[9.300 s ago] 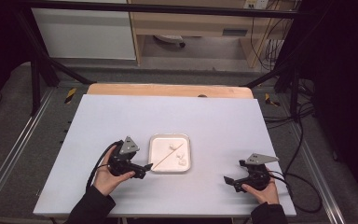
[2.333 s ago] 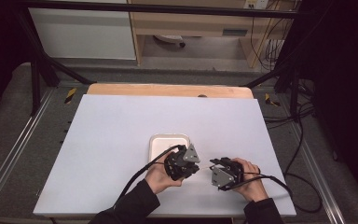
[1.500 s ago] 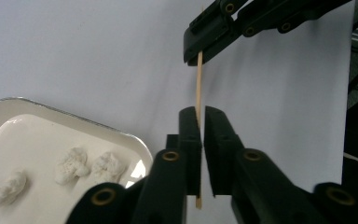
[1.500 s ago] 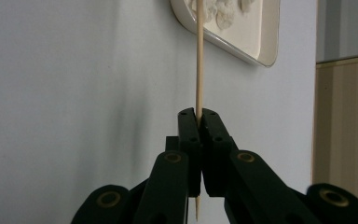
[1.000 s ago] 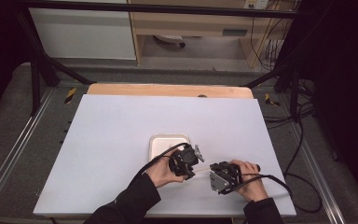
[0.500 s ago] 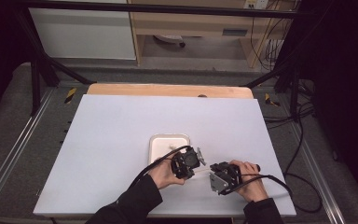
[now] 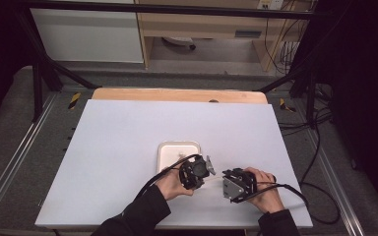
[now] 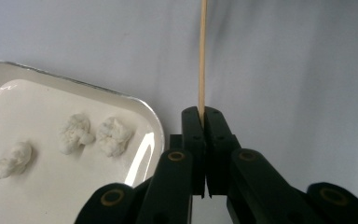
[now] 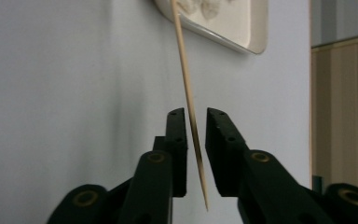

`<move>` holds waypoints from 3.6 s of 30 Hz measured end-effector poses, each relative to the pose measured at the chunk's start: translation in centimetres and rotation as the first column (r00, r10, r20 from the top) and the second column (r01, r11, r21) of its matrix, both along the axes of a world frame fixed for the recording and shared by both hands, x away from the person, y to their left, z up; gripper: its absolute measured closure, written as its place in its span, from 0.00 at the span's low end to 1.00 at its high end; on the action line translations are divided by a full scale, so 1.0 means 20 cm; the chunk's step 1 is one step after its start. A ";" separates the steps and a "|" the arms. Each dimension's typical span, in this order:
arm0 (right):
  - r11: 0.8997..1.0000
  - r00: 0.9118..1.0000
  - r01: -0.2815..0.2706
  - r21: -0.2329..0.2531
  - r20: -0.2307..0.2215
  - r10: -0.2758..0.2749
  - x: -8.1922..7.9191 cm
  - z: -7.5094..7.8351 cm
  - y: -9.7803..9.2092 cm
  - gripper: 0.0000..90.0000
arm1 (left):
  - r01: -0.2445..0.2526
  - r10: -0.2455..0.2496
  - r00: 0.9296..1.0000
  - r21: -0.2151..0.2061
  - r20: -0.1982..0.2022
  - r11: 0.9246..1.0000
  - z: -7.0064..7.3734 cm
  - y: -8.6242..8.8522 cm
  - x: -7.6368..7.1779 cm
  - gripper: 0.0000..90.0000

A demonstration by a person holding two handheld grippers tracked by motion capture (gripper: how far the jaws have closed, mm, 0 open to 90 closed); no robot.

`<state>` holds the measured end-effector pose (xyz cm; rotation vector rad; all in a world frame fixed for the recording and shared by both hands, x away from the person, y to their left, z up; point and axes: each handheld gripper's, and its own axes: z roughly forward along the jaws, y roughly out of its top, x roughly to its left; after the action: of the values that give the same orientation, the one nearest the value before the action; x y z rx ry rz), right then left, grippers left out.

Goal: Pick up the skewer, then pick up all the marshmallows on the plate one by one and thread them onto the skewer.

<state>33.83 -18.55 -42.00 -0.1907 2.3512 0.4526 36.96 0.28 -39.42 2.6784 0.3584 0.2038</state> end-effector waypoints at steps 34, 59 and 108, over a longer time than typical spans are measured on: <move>0.673 0.736 0.632 0.385 -0.571 -0.364 0.09 -0.05 -0.19 0.05 | -0.212 0.226 0.973 -0.217 0.040 0.953 0.01 0.51 -0.02 0.98; 0.582 0.701 0.668 0.464 -0.653 -0.286 0.16 0.01 -0.02 0.01 | -0.362 0.413 0.910 -0.413 0.038 0.836 -0.07 0.90 -0.11 0.98; 0.608 0.698 0.647 0.460 -0.679 -0.228 0.58 -0.06 0.54 0.33 | -0.432 0.499 0.867 -0.507 -0.004 0.746 -0.15 1.07 -0.16 0.98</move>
<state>45.36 -7.69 -43.11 1.0376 2.4501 1.1901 33.80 21.66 -42.51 2.0118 0.9109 0.3801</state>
